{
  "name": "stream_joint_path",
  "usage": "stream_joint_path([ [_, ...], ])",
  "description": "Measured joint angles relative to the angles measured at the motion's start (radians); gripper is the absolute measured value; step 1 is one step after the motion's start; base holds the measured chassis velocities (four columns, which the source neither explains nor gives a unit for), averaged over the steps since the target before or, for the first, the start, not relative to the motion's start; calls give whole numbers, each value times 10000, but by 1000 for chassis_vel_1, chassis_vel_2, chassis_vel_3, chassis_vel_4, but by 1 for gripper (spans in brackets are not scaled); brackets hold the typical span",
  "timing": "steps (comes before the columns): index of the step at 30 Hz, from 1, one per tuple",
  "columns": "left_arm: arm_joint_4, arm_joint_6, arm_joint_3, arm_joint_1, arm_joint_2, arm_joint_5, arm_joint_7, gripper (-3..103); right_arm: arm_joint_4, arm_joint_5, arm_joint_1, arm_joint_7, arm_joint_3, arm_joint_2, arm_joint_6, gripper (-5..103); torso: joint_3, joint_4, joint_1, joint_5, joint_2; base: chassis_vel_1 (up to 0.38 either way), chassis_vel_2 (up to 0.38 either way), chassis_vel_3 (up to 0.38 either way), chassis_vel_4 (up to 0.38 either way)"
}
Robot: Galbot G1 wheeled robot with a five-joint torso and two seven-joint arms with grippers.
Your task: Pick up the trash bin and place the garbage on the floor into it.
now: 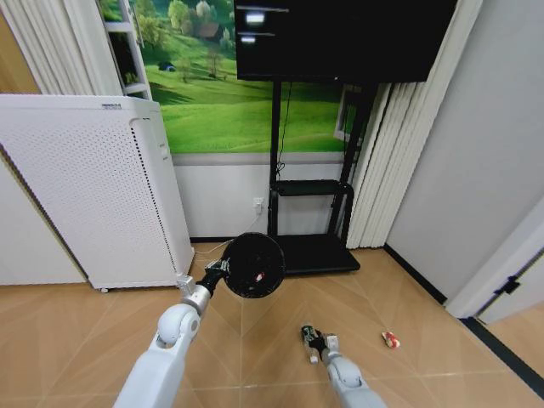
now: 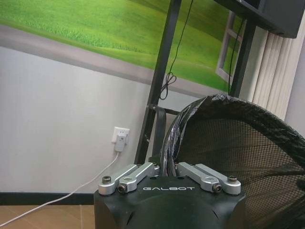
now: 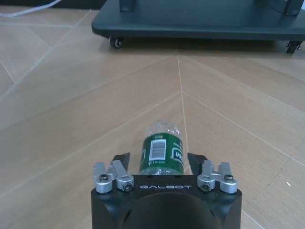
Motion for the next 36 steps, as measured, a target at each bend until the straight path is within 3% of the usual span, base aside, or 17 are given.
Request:
stream_joint_path([
  [4, 8, -2, 9, 0, 10, 1, 4, 3, -242, -120, 105, -11, -2, 44, 88, 77, 0, 0, 0, 0, 0, 0, 0, 0, 0],
  [8, 43, -4, 12, -11, 10, 3, 12, 3, -665, -325, 303, -23, 2, 140, 226, 97, 0, 0, 0, 0, 0, 0, 0, 0, 0],
  [21, 175, -43, -8, -114, -8, -44, 81, 3, -2165, -734, 1047, -69, 30, 497, 525, 101, 0, 0, 0, 0, 0, 0, 0, 0, 0],
  [24, 198, -44, -16, -144, -15, -52, 81, 3, -2283, -768, 1088, -69, 33, 522, 578, 97, 1, 1, 0, 1, 0, 0, 0, 0, 0],
  [25, 218, -46, -27, -168, -34, -53, 81, 3, -2366, -785, 1110, -67, 33, 530, 625, 87, 1, 1, 0, 0, 0, 0, 0, 0, 0],
  [27, 221, -49, -55, -181, -58, -61, 81, 3, -2466, -818, 1136, -54, 35, 548, 685, 87, 1, 0, 0, -1, 0, 0, 0, 0, 0],
  [28, 221, -49, -100, -182, -76, -91, 81, 3, -2564, -853, 1151, -26, 38, 565, 766, 76, 0, 0, 0, 0, 0, 0, 0, 0, 0],
  [30, 221, -49, -139, -182, -81, -101, 81, 3, -2631, -890, 1160, -11, 46, 579, 831, 76, 1, -1, 0, 0, 0, 0, 0, 0, 0],
  [36, 196, -60, -269, -118, -28, -109, 112, 3, -2497, -1015, 1082, 126, 72, 576, 959, 49, 0, 1, 0, 2, 0, 0, 0, 0, 0],
])
